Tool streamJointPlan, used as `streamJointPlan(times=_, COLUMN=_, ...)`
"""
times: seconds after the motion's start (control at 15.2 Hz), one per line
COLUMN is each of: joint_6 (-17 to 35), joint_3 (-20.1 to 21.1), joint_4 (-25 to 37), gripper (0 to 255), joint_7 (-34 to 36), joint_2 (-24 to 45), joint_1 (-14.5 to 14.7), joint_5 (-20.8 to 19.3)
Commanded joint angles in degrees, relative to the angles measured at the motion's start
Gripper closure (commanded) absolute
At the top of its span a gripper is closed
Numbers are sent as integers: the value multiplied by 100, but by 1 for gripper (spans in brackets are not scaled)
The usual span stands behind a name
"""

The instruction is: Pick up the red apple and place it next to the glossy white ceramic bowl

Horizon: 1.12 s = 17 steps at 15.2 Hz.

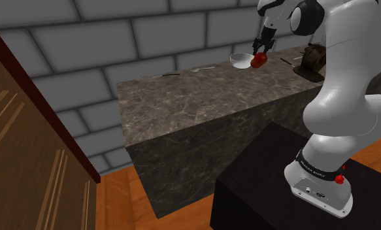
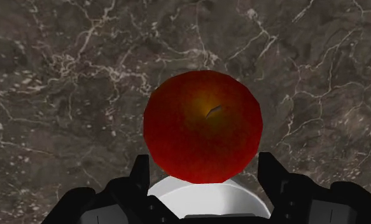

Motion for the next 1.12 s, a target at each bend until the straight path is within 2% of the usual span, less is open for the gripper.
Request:
streamJointPlan(times=0.0, joint_6=159, joint_3=5, joint_4=-131, gripper=255, joint_7=-38, joint_2=30, joint_1=6, joint_5=14)
streamJointPlan(times=0.33, joint_6=477, joint_3=20, joint_4=-379, gripper=255, joint_7=-107, joint_2=107, joint_1=19, joint_5=49)
streamJointPlan(times=0.79, joint_6=477, joint_3=20, joint_4=-379, gripper=255, joint_7=-107, joint_2=107, joint_1=19, joint_5=49)
streamJointPlan(times=0.86, joint_6=477, joint_3=20, joint_4=-379, gripper=0, joint_7=-107, joint_2=107, joint_1=19, joint_5=48)
streamJointPlan(times=1.06, joint_6=477, joint_3=20, joint_4=-378, gripper=0, joint_7=-107, joint_2=108, joint_1=19, joint_5=49)
